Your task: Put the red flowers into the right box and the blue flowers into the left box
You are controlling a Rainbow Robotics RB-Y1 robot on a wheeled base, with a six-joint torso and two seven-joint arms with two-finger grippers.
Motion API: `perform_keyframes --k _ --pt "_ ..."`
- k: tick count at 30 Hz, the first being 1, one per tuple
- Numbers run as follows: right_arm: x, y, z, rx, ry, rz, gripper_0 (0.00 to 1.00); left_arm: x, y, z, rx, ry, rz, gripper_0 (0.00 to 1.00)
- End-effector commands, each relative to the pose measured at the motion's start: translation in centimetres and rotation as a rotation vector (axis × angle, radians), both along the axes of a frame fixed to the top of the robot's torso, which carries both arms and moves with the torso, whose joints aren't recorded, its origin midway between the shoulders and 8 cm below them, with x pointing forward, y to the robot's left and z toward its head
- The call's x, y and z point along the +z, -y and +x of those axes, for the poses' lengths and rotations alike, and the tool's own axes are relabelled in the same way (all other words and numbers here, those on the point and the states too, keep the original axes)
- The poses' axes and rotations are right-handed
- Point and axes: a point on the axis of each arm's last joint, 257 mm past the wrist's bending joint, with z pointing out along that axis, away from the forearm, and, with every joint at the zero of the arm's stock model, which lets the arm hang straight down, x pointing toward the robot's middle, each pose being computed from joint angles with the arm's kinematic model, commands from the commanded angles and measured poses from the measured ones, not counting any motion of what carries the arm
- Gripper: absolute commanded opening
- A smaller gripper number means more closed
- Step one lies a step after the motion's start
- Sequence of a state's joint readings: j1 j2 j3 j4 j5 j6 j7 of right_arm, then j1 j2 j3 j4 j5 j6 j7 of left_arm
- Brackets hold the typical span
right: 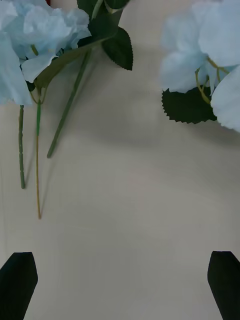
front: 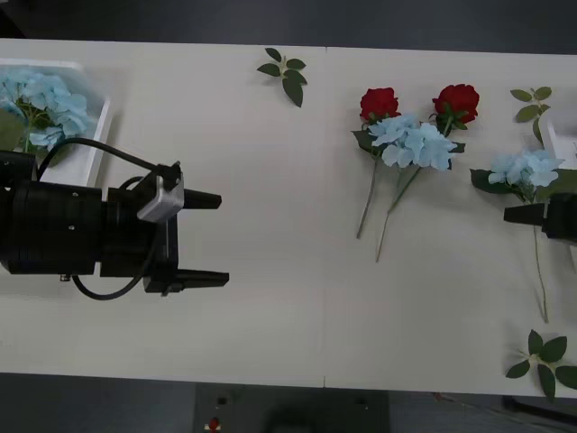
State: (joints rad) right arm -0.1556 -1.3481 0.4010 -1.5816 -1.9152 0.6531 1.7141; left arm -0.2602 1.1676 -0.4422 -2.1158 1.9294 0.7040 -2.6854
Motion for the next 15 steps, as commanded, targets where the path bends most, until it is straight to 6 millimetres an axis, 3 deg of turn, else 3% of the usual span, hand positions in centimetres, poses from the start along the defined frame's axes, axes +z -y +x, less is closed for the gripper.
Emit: perform_keyframes --k 1,7,15 --pt "-0.5 0.1 0.5 -0.07 -0.004 0.027 1.0 1.7 -0.1 2.2 0.046 0.081 -0.029 1.0" --pt "-2.3 3.0 0.9 -0.107 0.013 -0.068 1.0 2.4 -0.1 5.0 0.074 0.194 0.009 1.0" --pt "-2.7 6.4 1.8 -0.177 0.02 -0.108 1.0 2.1 0.1 11.0 0.137 0.166 0.048 1.0"
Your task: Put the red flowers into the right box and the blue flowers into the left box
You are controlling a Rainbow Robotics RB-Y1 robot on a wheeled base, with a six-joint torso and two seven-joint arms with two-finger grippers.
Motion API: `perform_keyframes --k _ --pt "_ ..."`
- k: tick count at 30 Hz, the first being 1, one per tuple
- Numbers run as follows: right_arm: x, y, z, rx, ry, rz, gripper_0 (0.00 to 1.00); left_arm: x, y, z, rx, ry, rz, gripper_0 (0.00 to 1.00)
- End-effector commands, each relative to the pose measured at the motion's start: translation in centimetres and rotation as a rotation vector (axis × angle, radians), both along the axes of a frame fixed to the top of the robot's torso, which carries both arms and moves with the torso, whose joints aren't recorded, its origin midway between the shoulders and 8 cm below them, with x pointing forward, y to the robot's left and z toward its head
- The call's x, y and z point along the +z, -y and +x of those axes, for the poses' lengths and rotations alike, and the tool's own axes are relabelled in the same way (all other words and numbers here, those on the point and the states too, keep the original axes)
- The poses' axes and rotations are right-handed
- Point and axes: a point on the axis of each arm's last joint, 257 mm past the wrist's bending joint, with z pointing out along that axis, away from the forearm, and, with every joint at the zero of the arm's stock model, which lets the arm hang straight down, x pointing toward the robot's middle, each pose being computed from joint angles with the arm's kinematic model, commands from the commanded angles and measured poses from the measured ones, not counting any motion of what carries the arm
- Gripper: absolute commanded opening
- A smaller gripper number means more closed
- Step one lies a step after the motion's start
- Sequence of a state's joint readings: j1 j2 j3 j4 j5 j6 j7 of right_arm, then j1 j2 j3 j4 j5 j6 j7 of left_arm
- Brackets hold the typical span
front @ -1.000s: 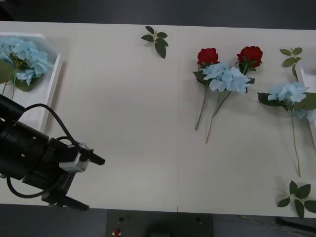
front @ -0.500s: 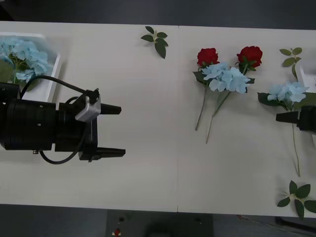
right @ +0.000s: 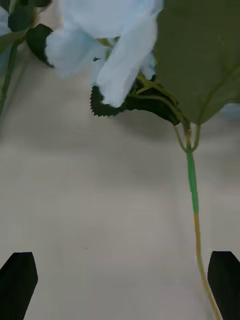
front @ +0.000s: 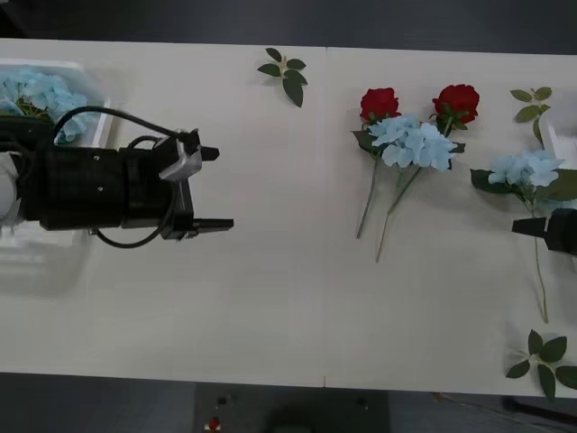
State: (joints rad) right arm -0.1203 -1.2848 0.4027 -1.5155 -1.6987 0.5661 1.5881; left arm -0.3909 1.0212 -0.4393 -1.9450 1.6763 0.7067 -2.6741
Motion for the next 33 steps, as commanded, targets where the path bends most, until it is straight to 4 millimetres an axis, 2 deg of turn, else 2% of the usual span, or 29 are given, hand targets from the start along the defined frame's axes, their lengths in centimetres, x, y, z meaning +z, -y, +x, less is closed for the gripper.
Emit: perform_keyframes --k 1,4,9,14,20,23,25,27,29,30,31,32,33 --pt "0.7 2.2 1.2 -0.042 0.004 -0.034 1.0 1.8 1.2 3.1 0.044 -0.035 -0.046 1.0" --pt "-0.1 3.0 1.4 -0.05 -0.013 -0.06 1.0 1.4 2.1 5.3 0.058 -0.046 -0.047 1.0" --pt "-1.1 2.3 2.3 -0.059 -0.028 -0.035 1.0 0.5 3.0 7.2 0.057 -0.043 -0.001 1.0" --pt "-1.9 1.0 3.6 -0.064 -0.024 -0.008 1.0 -0.5 3.8 6.6 0.033 -0.046 0.024 1.0" --pt "-2.9 1.0 4.7 -0.062 -0.035 -0.043 1.0 -1.4 4.1 6.1 -0.036 0.069 0.122 1.0" --pt "-3.6 1.4 4.9 -0.069 -0.04 -0.06 1.0 -2.6 4.0 5.1 -0.066 0.04 0.154 1.0" --pt "-4.0 1.7 4.9 -0.072 -0.042 -0.074 1.0 -3.5 4.0 3.7 -0.104 -0.012 0.171 1.0" --pt "-4.2 1.8 4.8 -0.072 -0.046 -0.077 0.81 -4.0 3.9 2.5 -0.124 -0.062 0.166 1.0" --pt "-4.2 1.8 4.8 -0.071 -0.045 -0.078 0.59 -4.2 4.2 1.7 -0.137 -0.098 0.148 1.0" --pt "-4.2 1.8 4.8 -0.068 -0.045 -0.081 0.41 -4.4 4.2 1.5 -0.139 -0.107 0.144 1.0" --pt "-4.3 1.8 4.8 -0.066 -0.046 -0.083 0.08 -4.4 4.2 1.4 -0.139 -0.115 0.138 1.0" --pt "-4.3 1.9 4.8 -0.066 -0.045 -0.086 0.0 -4.4 4.3 1.3 -0.14 -0.117 0.135 1.0" --pt "-4.2 1.9 4.8 -0.065 -0.044 -0.087 0.0 -4.4 4.3 1.3 -0.14 -0.121 0.134 1.0"
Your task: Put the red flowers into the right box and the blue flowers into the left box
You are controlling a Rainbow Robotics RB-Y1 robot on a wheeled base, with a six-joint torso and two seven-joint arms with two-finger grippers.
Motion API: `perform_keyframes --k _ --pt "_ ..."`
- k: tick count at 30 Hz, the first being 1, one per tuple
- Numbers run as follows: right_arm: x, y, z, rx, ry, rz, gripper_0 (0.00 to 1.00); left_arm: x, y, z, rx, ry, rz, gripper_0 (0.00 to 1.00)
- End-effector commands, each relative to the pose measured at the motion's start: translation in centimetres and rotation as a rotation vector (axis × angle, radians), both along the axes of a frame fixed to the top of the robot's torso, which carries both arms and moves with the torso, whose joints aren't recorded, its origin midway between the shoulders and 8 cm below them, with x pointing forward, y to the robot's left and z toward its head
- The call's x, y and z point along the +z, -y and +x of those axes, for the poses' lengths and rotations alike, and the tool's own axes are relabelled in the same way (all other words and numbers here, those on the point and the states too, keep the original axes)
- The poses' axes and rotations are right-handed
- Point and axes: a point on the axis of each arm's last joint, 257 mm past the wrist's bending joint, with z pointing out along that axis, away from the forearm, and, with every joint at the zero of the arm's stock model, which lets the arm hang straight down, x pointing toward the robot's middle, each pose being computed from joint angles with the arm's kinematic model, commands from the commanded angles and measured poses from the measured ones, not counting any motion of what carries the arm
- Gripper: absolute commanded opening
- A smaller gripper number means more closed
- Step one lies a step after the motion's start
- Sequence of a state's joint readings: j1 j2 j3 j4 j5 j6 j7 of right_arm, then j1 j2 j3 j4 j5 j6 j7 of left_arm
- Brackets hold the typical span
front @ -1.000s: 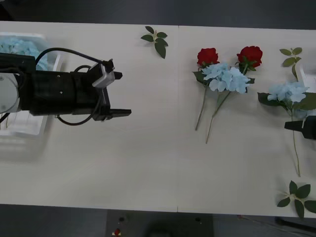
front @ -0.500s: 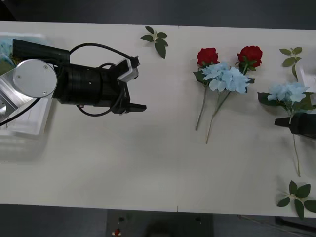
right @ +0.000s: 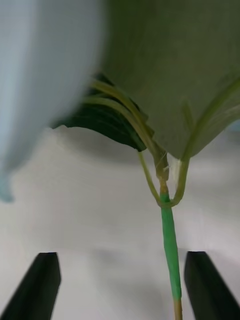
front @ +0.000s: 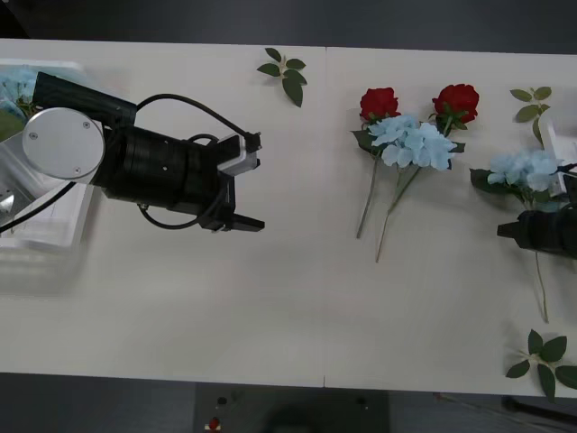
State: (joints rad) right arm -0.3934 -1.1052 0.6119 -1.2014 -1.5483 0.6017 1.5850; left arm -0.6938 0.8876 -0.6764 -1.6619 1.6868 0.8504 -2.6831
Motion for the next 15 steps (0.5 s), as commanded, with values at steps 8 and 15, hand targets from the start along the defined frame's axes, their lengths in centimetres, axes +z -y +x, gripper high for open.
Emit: perform_keyframes --k 8,15 --pt "0.93 1.17 0.43 -0.028 0.012 -0.012 0.0 -0.25 -0.01 -1.2 -0.032 -0.008 0.005 1.0" --pt "0.93 1.16 0.37 -0.017 0.013 -0.024 0.0 -0.25 -0.01 -1.2 -0.032 -0.008 0.005 1.0"
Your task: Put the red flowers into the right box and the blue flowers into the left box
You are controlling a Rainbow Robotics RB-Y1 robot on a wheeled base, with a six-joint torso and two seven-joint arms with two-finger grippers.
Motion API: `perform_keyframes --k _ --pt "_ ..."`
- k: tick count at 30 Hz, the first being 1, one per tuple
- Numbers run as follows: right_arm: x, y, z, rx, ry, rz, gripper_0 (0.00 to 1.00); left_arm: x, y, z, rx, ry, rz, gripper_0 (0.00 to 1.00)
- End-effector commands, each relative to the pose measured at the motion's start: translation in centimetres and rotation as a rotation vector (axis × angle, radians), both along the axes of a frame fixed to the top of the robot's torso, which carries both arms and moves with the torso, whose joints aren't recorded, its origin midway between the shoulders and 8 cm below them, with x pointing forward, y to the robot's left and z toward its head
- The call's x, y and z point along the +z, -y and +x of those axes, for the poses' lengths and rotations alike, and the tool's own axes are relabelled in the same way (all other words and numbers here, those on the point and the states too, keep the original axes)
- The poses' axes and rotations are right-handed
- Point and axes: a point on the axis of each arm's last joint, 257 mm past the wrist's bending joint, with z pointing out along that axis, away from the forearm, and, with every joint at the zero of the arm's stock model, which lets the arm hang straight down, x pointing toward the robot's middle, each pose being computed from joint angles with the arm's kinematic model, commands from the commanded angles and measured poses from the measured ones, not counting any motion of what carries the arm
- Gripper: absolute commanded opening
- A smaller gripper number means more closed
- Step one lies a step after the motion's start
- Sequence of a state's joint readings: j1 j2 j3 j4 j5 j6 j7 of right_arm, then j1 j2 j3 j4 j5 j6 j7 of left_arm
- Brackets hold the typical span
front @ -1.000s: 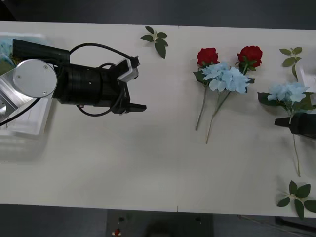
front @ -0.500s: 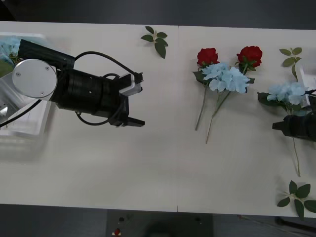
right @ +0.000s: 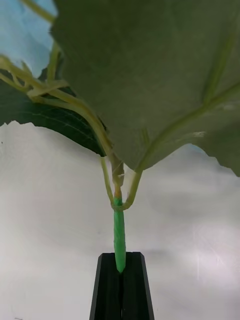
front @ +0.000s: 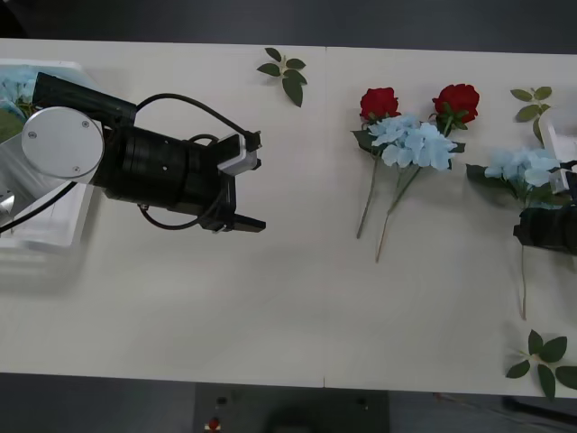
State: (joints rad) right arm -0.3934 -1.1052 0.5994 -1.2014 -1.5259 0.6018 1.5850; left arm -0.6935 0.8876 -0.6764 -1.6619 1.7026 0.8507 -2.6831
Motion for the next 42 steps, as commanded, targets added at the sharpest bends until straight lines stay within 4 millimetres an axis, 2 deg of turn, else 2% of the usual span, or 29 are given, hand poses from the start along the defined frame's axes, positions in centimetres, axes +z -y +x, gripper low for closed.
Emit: perform_keyframes --k 1,2,5,12,13,15,19,21,24,25,26,27,29,35,42 --pt "1.0 0.6 0.3 -0.014 0.008 -0.008 0.0 -0.4 -0.2 -1.0 -0.03 0.003 0.017 1.0" --pt "1.4 0.6 0.5 -0.011 0.013 -0.008 0.0 -0.4 -0.2 -1.0 -0.03 0.003 0.017 1.0" --pt "5.1 -0.8 1.4 0.025 0.023 0.024 0.0 -0.4 -0.2 -1.0 -0.03 0.003 0.017 1.0" --pt "18.8 -5.8 1.5 0.166 0.03 0.168 0.0 -0.4 -0.2 -1.0 -0.03 0.003 0.017 1.0" --pt "19.9 -6.3 1.4 0.18 0.036 0.181 0.0 -0.4 -0.2 -1.0 -0.03 0.003 0.017 1.0" --pt "23.4 -7.6 0.8 0.231 0.054 0.207 0.0 -0.4 -0.2 -1.0 -0.03 0.003 0.017 1.0" --pt "27.3 -9.9 -0.8 0.326 0.071 0.234 0.0 -0.4 -0.2 -1.0 -0.03 0.003 0.017 1.0" --pt "29.2 -12.3 -1.9 0.394 0.091 0.269 0.0 -0.4 -0.2 -1.0 -0.03 0.003 0.017 1.0" --pt "30.5 -17.3 -3.1 0.505 0.126 0.347 0.0 -0.4 -0.2 -1.0 -0.03 0.003 0.017 1.0" --pt "30.7 -18.2 -3.3 0.524 0.134 0.355 0.0 -0.4 -0.2 -1.0 -0.03 0.003 0.017 1.0" --pt "31.3 -20.7 -3.5 0.567 0.175 0.381 0.0 -0.4 -0.2 -1.0 -0.03 0.003 0.017 1.0" --pt "31.6 -21.6 -3.6 0.582 0.194 0.39 0.0 -0.4 -0.2 -1.0 -0.03 0.003 0.017 1.0" --pt "32.5 -24.9 -4.1 0.625 0.248 0.423 0.0 -0.4 -0.2 -1.0 -0.03 0.003 0.017 1.0" --pt "34.8 -31.2 -4.8 0.652 0.383 0.551 0.0 -0.4 -0.2 -1.0 -0.03 0.003 0.017 1.0" --pt "35.2 -36.9 -4.1 0.68 0.5 0.592 0.0 -0.4 -0.2 -1.0 -0.03 0.003 0.017 1.0"
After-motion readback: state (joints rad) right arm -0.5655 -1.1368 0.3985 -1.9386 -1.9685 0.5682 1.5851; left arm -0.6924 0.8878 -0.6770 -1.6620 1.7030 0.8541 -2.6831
